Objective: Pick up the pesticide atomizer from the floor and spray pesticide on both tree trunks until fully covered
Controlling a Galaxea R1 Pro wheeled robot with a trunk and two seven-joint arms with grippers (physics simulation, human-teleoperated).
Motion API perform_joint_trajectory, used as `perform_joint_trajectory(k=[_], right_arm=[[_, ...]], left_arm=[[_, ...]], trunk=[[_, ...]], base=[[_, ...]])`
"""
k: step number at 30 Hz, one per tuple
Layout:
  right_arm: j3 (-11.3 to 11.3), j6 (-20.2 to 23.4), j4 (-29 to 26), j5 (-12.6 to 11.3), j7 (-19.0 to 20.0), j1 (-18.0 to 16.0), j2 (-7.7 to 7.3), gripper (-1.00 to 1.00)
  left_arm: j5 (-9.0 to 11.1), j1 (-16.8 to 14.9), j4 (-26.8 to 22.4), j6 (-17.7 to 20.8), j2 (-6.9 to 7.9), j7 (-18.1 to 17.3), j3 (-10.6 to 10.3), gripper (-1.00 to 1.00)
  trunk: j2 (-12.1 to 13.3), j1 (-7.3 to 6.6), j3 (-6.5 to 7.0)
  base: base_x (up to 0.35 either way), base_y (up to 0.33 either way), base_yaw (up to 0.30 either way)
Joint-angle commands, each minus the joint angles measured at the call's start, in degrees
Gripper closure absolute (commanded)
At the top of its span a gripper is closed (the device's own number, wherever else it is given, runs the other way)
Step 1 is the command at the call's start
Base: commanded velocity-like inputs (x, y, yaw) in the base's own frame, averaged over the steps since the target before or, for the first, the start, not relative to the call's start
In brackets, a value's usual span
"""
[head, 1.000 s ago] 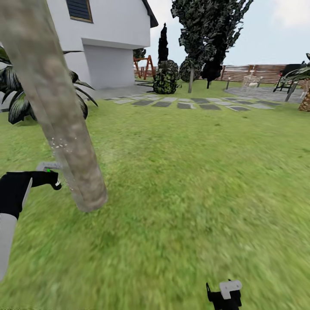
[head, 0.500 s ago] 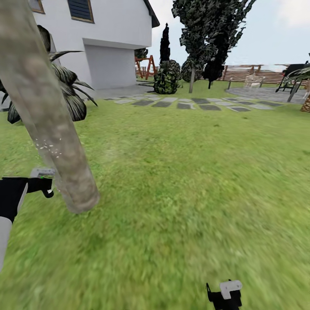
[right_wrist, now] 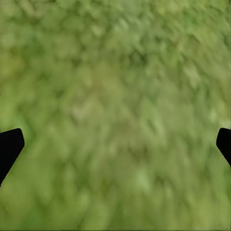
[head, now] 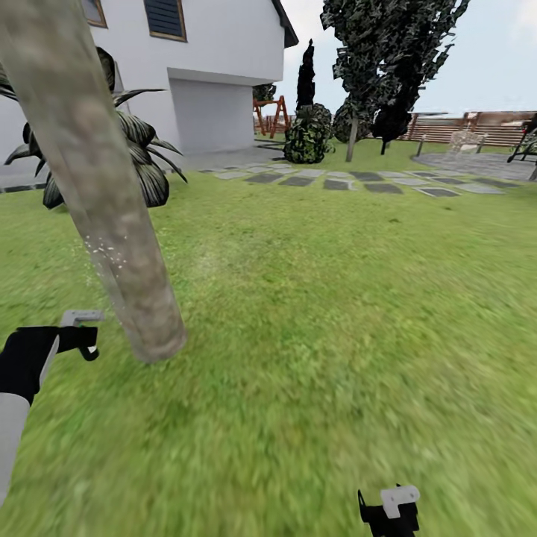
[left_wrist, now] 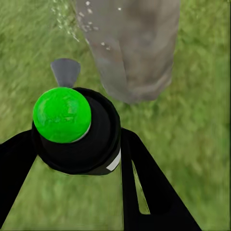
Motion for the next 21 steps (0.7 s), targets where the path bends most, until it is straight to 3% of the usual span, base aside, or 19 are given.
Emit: perform_joint_trajectory(k=[1, 7, 11, 12, 13, 16, 19, 21], right_arm=[[0.0, 0.0, 0.0, 0.0, 0.0, 0.0, 0.0, -1.0], [0.0, 0.0, 0.0, 0.0, 0.0, 0.0, 0.0, -1.0], [0.0, 0.0, 0.0, 0.0, 0.0, 0.0, 0.0, -1.0], [0.0, 0.0, 0.0, 0.0, 0.0, 0.0, 0.0, -1.0], [0.0, 0.0, 0.0, 0.0, 0.0, 0.0, 0.0, -1.0], [0.0, 0.0, 0.0, 0.0, 0.0, 0.0, 0.0, -1.0], [0.0, 0.0, 0.0, 0.0, 0.0, 0.0, 0.0, -1.0], [0.0, 0.0, 0.0, 0.0, 0.0, 0.0, 0.0, -1.0]], left_arm=[[0.2, 0.0, 0.0, 0.0, 0.02, 0.0, 0.0, 1.0], [0.6, 0.0, -0.1, 0.0, 0.01, -0.1, -0.1, 1.0], [0.3, 0.3, 0.1, -0.4, 0.53, -0.2, 0.2, 1.0], [0.2, 0.9, 0.4, -1.0, 0.64, -0.1, 0.3, 1.0], [0.4, 3.0, 0.6, -4.4, 0.61, -0.1, 0.4, 1.0], [1.0, 4.5, 2.7, -10.7, 0.36, -0.7, 0.6, 1.0], [3.0, 4.2, 3.0, -11.3, 0.33, -3.0, 0.4, 1.0], [3.2, 3.9, 2.7, -9.5, 0.56, -3.9, 0.3, 1.0]], trunk=[[0.0, 0.0, 0.0], [0.0, 0.0, 0.0], [0.0, 0.0, 0.0], [0.0, 0.0, 0.0], [0.0, 0.0, 0.0], [0.0, 0.0, 0.0], [0.0, 0.0, 0.0], [0.0, 0.0, 0.0]], base=[[0.263, 0.0, 0.001], [0.325, 0.0, 0.0], [0.078, 0.0, 0.0], [0.011, 0.0, 0.0], [0.004, 0.0, 0.0], [0.001, 0.0, 0.0], [0.0, 0.0, 0.0], [0.0, 0.0, 0.0]])
